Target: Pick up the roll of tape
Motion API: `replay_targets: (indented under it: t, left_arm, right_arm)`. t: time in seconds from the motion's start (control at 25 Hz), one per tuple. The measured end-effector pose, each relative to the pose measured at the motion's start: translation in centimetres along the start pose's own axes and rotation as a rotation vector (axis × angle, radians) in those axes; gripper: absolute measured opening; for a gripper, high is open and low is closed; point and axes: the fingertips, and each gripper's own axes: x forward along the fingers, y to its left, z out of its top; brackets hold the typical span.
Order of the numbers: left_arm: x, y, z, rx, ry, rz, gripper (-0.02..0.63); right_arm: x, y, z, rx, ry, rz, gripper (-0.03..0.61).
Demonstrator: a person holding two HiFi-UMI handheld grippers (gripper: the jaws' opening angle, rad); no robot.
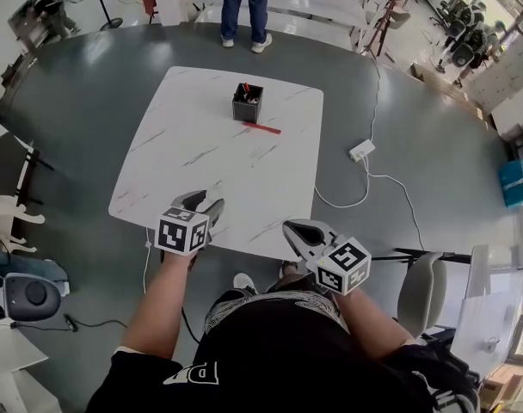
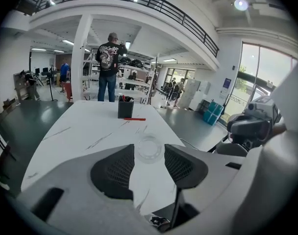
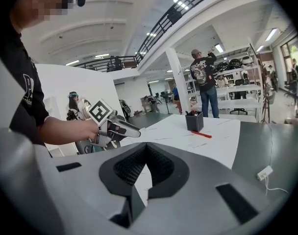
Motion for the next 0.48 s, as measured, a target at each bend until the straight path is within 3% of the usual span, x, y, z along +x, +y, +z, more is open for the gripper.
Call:
replay_targets:
  t: [0.48]
  left_arm:
    - [-6.1,-5.5,-0.7,0.033,-0.093,-0.041,0.201]
  right_arm:
    - [-0.1,1.7,0.4,-0.048,-0.008,0.037,0.003]
